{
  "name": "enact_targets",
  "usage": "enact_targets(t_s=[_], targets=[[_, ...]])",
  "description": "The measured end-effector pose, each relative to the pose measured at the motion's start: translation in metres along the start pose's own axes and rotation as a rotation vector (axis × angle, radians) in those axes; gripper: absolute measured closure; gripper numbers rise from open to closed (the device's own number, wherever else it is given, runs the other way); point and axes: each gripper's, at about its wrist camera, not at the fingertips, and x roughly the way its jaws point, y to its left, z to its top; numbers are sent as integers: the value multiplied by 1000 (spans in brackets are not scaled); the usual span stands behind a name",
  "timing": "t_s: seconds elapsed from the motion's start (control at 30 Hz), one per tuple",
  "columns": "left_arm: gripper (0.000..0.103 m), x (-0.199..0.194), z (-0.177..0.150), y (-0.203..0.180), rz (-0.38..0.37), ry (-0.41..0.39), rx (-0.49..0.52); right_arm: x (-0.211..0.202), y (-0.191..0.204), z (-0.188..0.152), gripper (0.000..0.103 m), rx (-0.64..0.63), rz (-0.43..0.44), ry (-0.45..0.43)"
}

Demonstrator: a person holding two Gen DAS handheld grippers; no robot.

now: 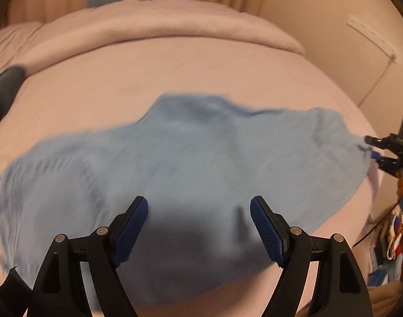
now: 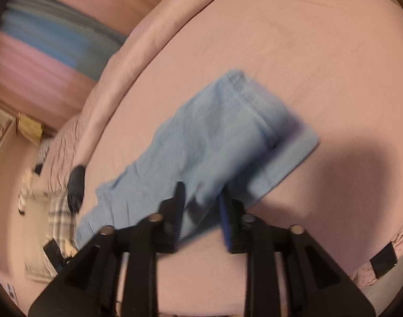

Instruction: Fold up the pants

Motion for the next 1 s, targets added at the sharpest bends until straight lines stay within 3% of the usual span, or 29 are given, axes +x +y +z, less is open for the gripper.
enact_targets(t_s=[0.13,0.23,0.3,0.37,0.43,0.5,0.53,0.57,0.63,0.73,0.87,1.0], targets=[[23,20,44,-29,-19,-47,119,6,-3,5,64,33,-26,-21],[23,34,79,-34,27,-85,180,6,-2,11,65,32,-32,-25],[23,46,96,-27,46,-53,205,9,3,11,68,24,-43,-23],[24,58,105,-17,-22,41,246,2,-2,14,70,7,-60,-18],[24,68,107,-11,-43,111,285,-8,-13,16,70,-16,-57,-16],[34,81,106,-13,-33,177,349,-17,-25,18,73,-30,-51,-15],[53,85,107,-13,-21,196,359,-18,-28,19,78,-34,-53,-19],[77,93,107,-13,-15,224,362,-18,-29,20,89,-40,-64,-24],[94,99,107,-14,-29,219,343,-17,-27,22,94,-42,-74,-29],[98,91,102,-18,-8,150,341,-29,-10,24,96,-117,-75,-80],[98,75,95,-5,-46,61,245,-61,2,21,97,-169,-40,-188],[95,90,89,-2,6,95,223,-39,-39,15,93,-61,-140,-88]])
